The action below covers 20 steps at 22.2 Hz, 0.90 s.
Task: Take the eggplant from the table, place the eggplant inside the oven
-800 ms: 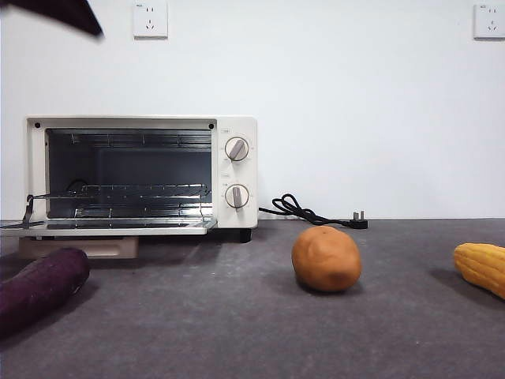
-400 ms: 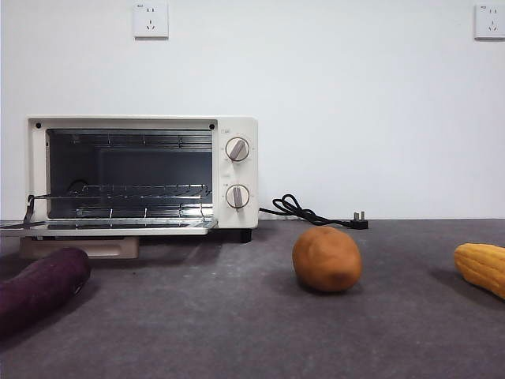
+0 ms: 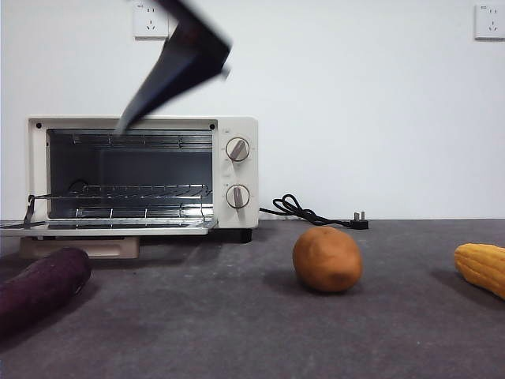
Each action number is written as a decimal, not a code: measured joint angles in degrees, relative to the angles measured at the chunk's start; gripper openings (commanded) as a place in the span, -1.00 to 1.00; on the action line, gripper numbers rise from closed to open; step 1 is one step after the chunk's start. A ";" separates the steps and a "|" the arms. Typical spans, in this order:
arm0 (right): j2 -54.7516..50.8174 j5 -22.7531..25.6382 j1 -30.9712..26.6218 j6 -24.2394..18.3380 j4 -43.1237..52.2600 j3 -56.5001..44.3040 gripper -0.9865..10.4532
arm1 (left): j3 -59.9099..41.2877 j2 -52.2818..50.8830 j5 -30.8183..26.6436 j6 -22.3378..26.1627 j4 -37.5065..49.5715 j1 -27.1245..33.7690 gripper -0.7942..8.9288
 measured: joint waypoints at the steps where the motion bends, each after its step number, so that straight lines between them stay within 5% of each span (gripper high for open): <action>1: 1.53 0.81 0.63 1.07 0.90 0.00 0.16 | 0.00 -0.11 0.00 0.00 -0.24 0.00 -0.85; 12: 12.50 8.22 5.01 13.27 7.89 0.00 0.16 | 0.00 -0.31 -0.02 1.01 -2.47 0.00 -0.85; 18: 16.15 10.01 5.09 16.39 8.74 0.02 0.15 | 0.00 -0.31 -0.02 1.03 -2.47 -1.25 -0.85; 20: 17.03 10.93 5.38 16.87 9.46 0.02 -0.01 | 0.00 -0.31 -0.02 1.05 -2.47 -2.51 -0.85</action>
